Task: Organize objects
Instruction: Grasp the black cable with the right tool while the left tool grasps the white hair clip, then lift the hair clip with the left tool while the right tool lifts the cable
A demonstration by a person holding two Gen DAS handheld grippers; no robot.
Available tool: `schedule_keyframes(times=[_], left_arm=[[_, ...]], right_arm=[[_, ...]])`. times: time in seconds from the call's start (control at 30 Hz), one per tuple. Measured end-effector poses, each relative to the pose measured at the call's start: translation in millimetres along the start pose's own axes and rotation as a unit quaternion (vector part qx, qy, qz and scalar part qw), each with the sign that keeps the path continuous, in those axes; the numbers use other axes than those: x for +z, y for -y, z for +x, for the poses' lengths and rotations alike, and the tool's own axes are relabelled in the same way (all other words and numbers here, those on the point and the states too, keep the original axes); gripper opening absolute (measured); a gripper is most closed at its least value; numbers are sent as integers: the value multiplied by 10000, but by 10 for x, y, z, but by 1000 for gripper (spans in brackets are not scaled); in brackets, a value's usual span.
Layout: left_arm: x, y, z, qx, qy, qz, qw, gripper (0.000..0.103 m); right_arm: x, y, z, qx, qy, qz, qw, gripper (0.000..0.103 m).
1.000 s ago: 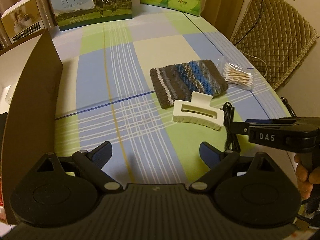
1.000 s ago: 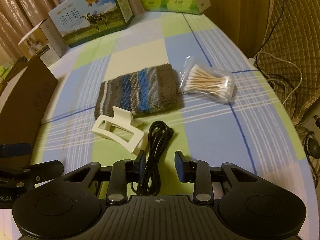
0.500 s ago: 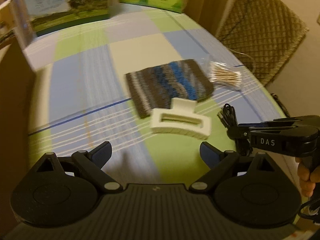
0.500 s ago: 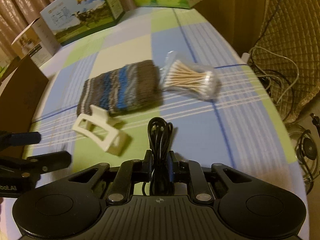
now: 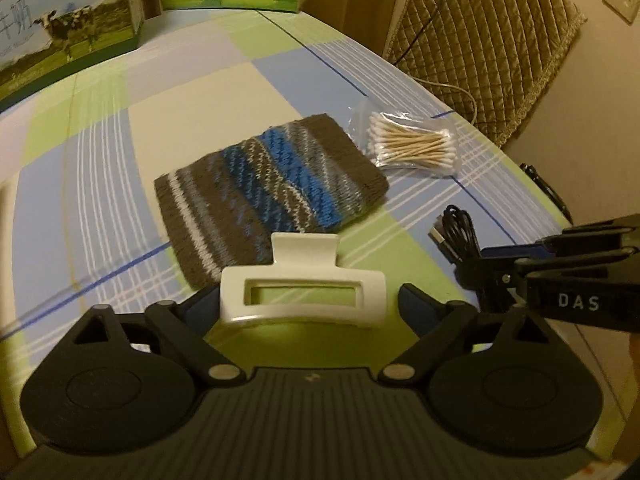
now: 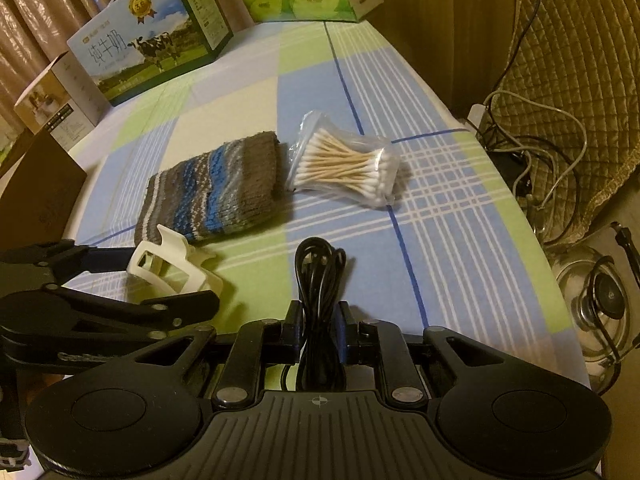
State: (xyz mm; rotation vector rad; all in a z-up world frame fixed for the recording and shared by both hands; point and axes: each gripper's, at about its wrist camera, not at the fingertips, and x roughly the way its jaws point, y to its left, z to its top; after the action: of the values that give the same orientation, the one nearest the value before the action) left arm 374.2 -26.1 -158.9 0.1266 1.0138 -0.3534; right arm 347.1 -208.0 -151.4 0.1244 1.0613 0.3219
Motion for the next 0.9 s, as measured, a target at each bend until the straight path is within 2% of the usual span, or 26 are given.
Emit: schedule_keyframes(times=[0.17,0.33,0.73,0.9], left_arm=[[-12,41,12,93,35,125,9999,84],[-107,59,-68,199,21,210,9996,84],[-718,-236,-593,520,-307,-594,9964,84],[-960,-266,-770,634,-368,-791,9942,83]], right_arm=[[25,-24,29,-81,68,-114,9999,13],[-21,-145,53,-192,84,-705,9973,13],[-475,-427,-117,466,-364,-1592,9855,13],[-643,-539,-175,503,-433,-1871,9801,13]])
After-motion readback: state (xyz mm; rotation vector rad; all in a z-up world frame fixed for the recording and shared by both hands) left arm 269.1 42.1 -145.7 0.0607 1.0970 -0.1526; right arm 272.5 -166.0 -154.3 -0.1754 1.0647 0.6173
